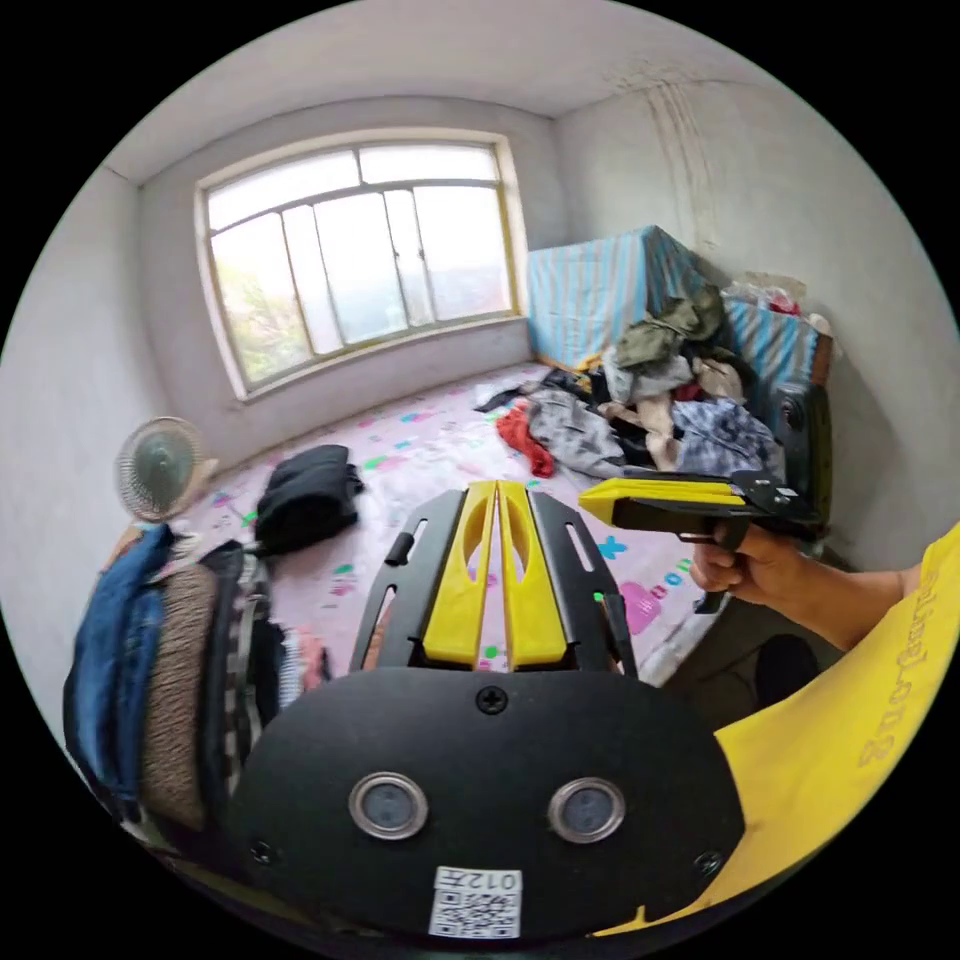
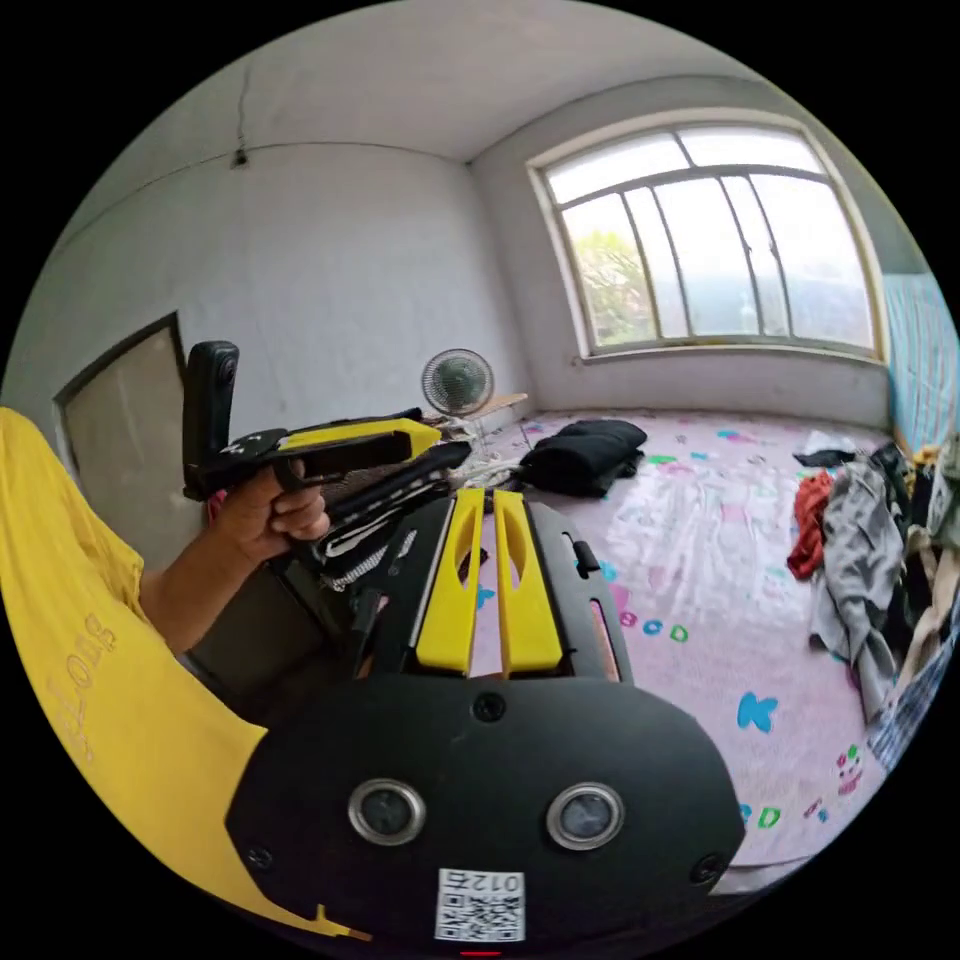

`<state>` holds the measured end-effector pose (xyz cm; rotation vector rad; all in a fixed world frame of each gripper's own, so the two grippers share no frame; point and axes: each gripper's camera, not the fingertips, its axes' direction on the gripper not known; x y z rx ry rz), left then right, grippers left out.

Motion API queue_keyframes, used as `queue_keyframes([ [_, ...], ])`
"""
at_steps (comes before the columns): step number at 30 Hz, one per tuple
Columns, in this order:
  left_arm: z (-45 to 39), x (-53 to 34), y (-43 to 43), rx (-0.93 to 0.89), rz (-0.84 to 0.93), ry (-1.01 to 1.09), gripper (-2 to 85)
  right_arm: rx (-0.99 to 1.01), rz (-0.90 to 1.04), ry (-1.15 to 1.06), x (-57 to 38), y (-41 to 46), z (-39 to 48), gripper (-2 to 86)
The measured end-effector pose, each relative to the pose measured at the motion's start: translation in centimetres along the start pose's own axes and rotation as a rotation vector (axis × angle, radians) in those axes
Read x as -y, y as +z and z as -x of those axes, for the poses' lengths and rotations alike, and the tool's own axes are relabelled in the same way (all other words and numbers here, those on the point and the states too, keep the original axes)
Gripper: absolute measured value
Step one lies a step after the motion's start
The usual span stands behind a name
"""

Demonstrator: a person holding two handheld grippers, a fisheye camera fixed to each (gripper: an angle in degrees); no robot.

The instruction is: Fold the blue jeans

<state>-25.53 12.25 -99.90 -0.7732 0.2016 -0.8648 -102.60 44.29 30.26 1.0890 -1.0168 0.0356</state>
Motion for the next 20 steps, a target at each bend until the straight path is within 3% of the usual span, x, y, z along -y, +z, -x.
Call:
queue_keyframes([
  [10,-8.1,10.3,23.3,-0.753,0.091,0.016,0.3,-0.533,0.109,0.264,5.2,-14.4,-4.1,0.7],
  [15,-13.1,15.6,31.4,-0.898,0.184,0.037,0.4,-0.751,0.109,0.310,11.0,-22.5,-7.7,0.5],
  [20,-18.1,20.6,37.5,-0.890,0.244,0.073,0.5,-0.869,0.094,0.338,18.0,-31.6,-15.0,0.4],
])
